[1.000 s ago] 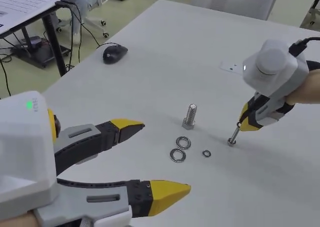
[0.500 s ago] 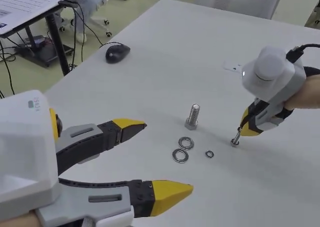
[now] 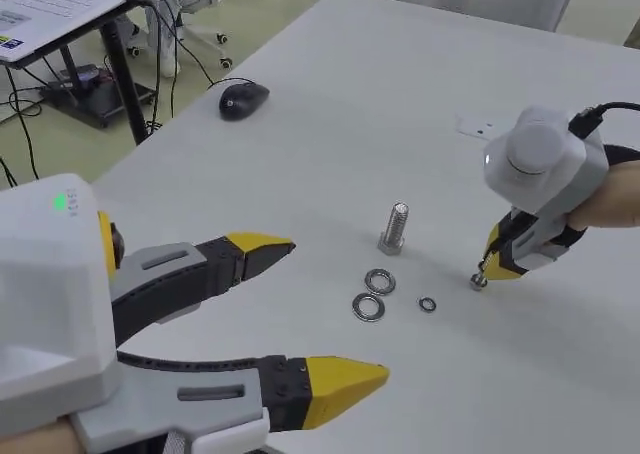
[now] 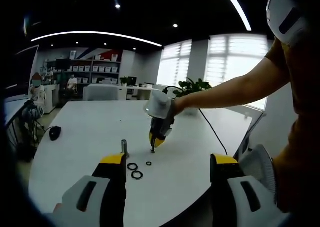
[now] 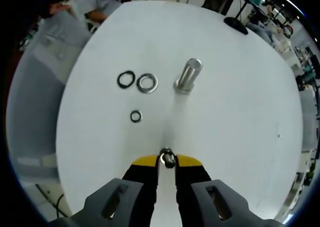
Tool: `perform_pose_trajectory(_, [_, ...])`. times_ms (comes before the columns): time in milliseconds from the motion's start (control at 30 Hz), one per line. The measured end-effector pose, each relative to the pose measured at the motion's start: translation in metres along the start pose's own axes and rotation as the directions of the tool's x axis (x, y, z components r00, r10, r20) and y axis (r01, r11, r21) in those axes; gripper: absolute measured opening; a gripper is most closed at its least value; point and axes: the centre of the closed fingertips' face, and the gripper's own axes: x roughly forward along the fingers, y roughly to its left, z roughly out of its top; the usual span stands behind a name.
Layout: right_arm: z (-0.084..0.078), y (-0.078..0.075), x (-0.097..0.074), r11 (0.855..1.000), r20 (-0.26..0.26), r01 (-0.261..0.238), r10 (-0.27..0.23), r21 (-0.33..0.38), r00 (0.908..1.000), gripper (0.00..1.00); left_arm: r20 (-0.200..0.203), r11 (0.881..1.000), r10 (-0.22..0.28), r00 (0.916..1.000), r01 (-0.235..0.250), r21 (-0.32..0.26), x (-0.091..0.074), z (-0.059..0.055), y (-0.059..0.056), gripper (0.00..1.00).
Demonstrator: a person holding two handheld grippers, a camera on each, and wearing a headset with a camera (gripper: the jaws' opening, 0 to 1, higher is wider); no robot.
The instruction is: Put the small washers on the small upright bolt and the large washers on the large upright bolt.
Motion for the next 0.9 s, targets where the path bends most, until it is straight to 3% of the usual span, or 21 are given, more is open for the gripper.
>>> perform_pose_trajectory(333, [-0.004, 0.001, 0.014, 1.000, -0.004, -0.009, 0.009, 0.001, 1.0000, 0.13, -0.006, 1.000, 0.008, 1.0000, -0.008, -0.002, -0.002, -0.001, 0.001, 0.68])
perform_pose_trajectory(900, [-0.005, 0.002, 0.010, 1.000, 0.018, -0.003, 0.003, 0.004, 0.9998, 0.17, -0.012, 1.000, 0.010, 0.9999, -0.010, 0.000, -0.003, -0.002, 0.002, 0.67])
